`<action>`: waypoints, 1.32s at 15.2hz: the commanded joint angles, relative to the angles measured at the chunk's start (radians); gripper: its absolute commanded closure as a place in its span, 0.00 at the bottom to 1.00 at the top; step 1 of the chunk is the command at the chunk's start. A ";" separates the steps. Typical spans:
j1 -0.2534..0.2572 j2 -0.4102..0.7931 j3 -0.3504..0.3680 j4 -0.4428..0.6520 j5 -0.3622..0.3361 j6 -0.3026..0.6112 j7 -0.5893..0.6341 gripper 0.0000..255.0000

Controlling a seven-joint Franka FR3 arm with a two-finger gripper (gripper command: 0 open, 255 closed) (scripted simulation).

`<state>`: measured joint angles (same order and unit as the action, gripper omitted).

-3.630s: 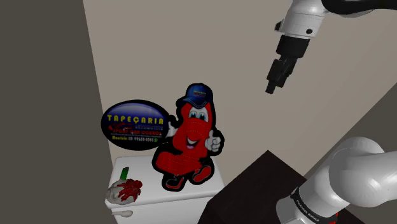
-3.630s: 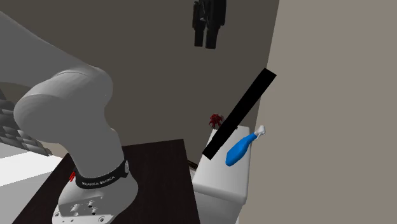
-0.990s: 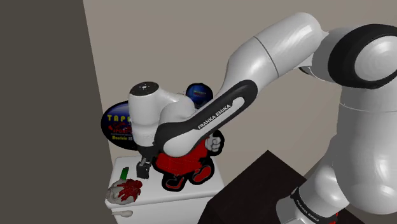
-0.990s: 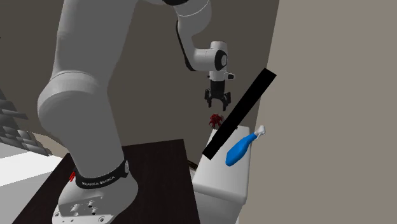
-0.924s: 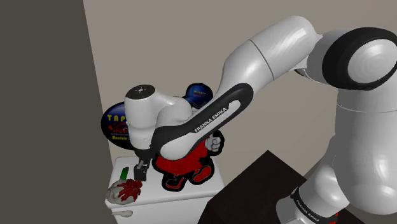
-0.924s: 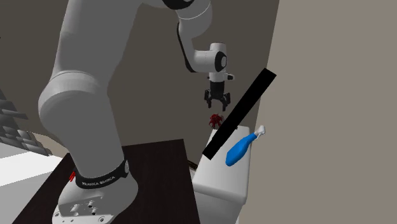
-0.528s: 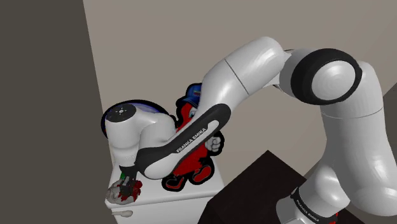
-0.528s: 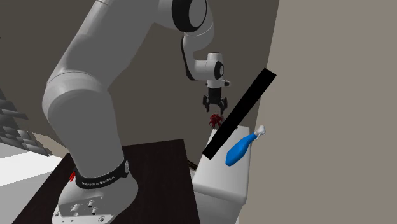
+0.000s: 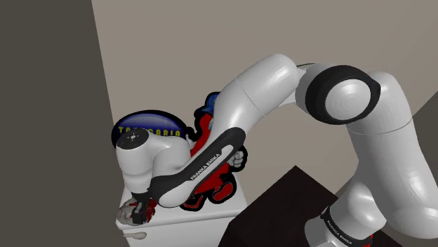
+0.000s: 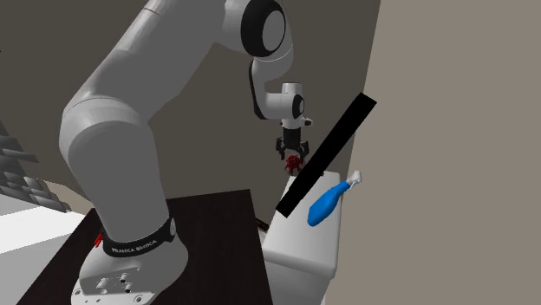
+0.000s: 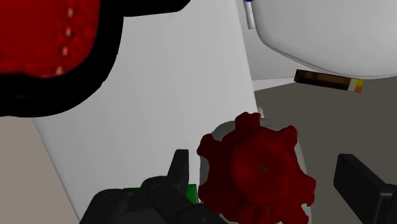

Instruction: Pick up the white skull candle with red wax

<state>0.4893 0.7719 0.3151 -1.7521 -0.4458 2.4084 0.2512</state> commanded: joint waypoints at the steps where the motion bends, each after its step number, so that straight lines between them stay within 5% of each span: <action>1: 0.002 0.004 -0.001 0.003 -0.001 0.002 0.002 1.00; 20: -0.026 -0.101 0.036 -0.027 0.039 -0.072 -0.027 1.00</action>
<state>0.4638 0.6791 0.3474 -1.7816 -0.4111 2.3459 0.2262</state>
